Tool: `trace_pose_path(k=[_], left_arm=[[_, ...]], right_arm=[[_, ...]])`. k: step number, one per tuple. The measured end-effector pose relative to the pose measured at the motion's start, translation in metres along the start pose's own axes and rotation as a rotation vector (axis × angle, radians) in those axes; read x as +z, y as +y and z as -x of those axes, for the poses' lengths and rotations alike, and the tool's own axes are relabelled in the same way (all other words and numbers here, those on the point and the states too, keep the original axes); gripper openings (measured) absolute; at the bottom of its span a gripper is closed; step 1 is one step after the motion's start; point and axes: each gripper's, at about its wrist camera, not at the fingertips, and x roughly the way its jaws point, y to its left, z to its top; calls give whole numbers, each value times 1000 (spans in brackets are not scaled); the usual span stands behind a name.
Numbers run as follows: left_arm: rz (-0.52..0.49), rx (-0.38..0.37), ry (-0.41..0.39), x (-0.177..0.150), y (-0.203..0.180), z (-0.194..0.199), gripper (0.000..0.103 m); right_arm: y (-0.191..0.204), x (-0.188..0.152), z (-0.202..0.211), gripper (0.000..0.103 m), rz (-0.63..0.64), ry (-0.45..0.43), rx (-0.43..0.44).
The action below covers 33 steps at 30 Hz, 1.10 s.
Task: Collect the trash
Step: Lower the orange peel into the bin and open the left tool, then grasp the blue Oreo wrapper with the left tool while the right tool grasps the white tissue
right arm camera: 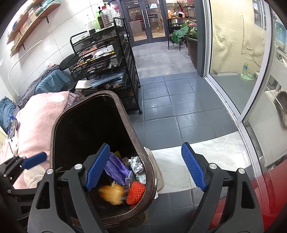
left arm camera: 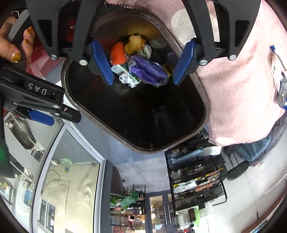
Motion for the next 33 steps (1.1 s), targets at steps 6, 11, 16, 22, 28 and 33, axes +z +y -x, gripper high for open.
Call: trace_pose_path(k=[6,11,16,22,28,33], left_arm=[[-8,35,-35,-1,2,13,79],[0,56,-64,-6,10,30,84],[11,79,-96,-16,20,49,87],[71,108,-124,-29,49,69,88],[152,185,-133,-45,89,84,89],[252,242,-116,-59,134,93,89]], right_arm=[[3,-1,2,86,3,-8,4],[7,-1,5,88,14,-13,14],[15,-3,8,88,33,-19,36],[30,-7,16,88,61,-34,73],[55,-9,22,88,103,-40,120],[84,-10,26,88,149,-43,164]])
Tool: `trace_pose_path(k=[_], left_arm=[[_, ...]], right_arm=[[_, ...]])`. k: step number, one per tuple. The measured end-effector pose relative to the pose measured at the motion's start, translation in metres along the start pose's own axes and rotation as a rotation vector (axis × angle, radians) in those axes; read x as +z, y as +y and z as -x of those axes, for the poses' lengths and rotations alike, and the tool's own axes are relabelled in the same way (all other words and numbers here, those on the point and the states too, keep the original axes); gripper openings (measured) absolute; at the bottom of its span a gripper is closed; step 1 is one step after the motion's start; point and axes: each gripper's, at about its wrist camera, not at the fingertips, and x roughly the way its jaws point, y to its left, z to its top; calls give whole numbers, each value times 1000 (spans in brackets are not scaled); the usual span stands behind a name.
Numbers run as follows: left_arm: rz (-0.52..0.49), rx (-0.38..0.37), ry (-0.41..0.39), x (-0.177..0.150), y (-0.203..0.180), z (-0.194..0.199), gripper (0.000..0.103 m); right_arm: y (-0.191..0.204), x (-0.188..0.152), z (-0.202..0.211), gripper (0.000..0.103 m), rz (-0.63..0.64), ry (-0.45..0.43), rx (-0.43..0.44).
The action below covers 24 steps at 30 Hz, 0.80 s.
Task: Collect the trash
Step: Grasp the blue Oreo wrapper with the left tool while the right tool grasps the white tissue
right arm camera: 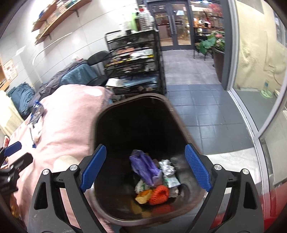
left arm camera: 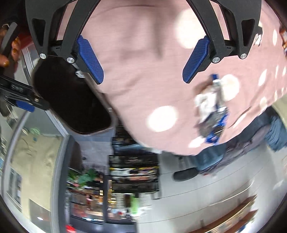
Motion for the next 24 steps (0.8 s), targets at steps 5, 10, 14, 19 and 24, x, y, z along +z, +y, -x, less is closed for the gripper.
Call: trace_pose_path(k=[5,10,14,19,24], left_arm=[[101,53,16,0,51,-4,89],[159,93,21,12,95,-15,88],[191,114,46,26,127,-34,81],[206,137,87,49,158,-68,69],[217,114,126,62,168,-98,50]], right_arm=[[42,3,-6,88,82,15,72],[83,8,-14,89,151,27,134],[116,12,-22,89,212,38,192],[157,19,-36,89,296,67,253],[193,27,-51,88,365,83,282]])
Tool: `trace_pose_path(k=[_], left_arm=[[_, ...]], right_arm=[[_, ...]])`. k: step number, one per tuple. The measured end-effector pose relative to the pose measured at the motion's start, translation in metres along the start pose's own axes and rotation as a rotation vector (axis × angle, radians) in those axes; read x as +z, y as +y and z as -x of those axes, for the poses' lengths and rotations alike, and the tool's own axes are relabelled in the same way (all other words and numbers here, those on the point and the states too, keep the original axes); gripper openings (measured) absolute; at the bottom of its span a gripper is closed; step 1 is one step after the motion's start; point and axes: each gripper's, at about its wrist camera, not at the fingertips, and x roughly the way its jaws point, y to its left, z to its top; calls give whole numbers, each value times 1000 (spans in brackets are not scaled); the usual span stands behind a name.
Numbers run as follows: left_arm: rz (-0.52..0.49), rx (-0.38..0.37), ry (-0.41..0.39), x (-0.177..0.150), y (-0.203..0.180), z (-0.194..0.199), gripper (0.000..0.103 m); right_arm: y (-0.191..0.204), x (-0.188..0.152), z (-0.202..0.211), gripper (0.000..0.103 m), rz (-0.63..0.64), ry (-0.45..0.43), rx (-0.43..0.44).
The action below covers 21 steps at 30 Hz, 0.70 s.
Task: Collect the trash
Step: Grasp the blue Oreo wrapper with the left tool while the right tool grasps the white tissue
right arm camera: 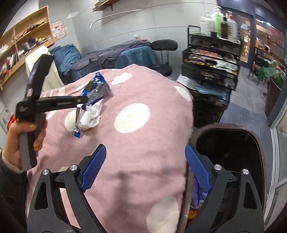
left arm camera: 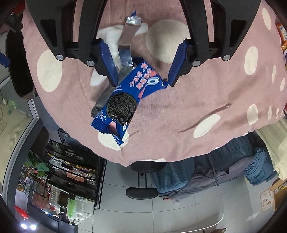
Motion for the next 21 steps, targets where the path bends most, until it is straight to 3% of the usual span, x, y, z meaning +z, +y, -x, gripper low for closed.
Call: trace_pose_path(k=[1,3,5,6,12,18,21], left_arm=[[2,-3,6,1,0,-4,45],[24,-9,10,2,4,-9,21],[48,-16,-1,0,9,-6,17],[61,-13,-14,-2,12,-2,9],[146,21,-95,-7,38,33,8],[195,65,-127,-16,55,53,8],[218,74,-123,-22,61,56,8]], right_arm=[[6,5,-6,88,16,6,10],[14,11,-13,88,34,15,27],[22,18,-23,88,51,33,54],[25,21,-25,88,55,38,62],[62,42,-58,88,147,92,112],[100,57,-98,88,219,188,143],[119,62,-121,75,280,232,114]])
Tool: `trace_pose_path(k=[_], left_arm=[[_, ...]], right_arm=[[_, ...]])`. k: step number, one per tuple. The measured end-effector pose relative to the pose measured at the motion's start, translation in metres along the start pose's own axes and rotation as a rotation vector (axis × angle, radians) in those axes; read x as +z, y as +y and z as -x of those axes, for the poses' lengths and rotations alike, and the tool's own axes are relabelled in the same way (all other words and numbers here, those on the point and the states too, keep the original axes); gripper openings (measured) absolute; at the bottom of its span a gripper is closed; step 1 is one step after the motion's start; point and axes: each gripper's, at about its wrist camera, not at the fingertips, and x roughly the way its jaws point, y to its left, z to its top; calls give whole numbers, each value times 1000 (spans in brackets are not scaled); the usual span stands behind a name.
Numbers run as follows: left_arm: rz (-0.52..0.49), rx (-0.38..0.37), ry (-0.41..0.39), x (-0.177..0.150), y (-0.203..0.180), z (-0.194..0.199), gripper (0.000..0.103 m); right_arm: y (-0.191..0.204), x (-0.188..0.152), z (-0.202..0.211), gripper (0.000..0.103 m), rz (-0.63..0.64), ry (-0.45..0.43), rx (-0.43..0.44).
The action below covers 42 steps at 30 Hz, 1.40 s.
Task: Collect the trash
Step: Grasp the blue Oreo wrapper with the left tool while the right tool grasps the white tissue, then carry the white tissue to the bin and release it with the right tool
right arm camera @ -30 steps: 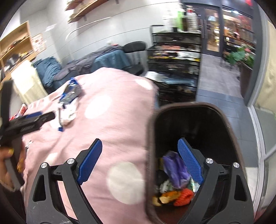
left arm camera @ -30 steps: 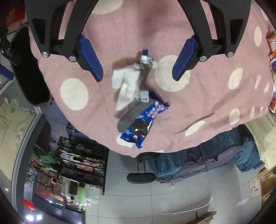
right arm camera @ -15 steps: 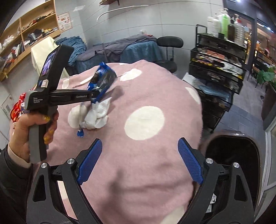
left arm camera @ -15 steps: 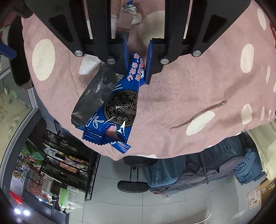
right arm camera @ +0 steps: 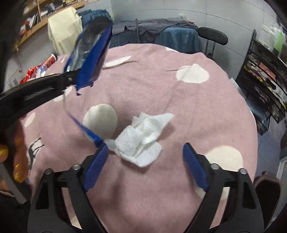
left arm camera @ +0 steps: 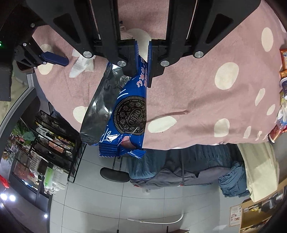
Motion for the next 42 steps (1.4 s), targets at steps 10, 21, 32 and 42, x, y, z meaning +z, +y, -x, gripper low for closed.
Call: trace_pose_path(k=[10,21,32,42], left_arm=[[10,-21,11,-14,-3,13,8],[-24,-91,7,-53,-28,54,8],[-128,-227,-23,-83,-79,101,8],[-263,-347,-40,-98,-143,122,8]], right_arm=[[13,-9,0,23,44,7,21],[-7,-62,79,22,-90,-128,39],[-50,-131,143,22,-258,-225,-31],[-102,-192,187,22,-417,-264,-161]])
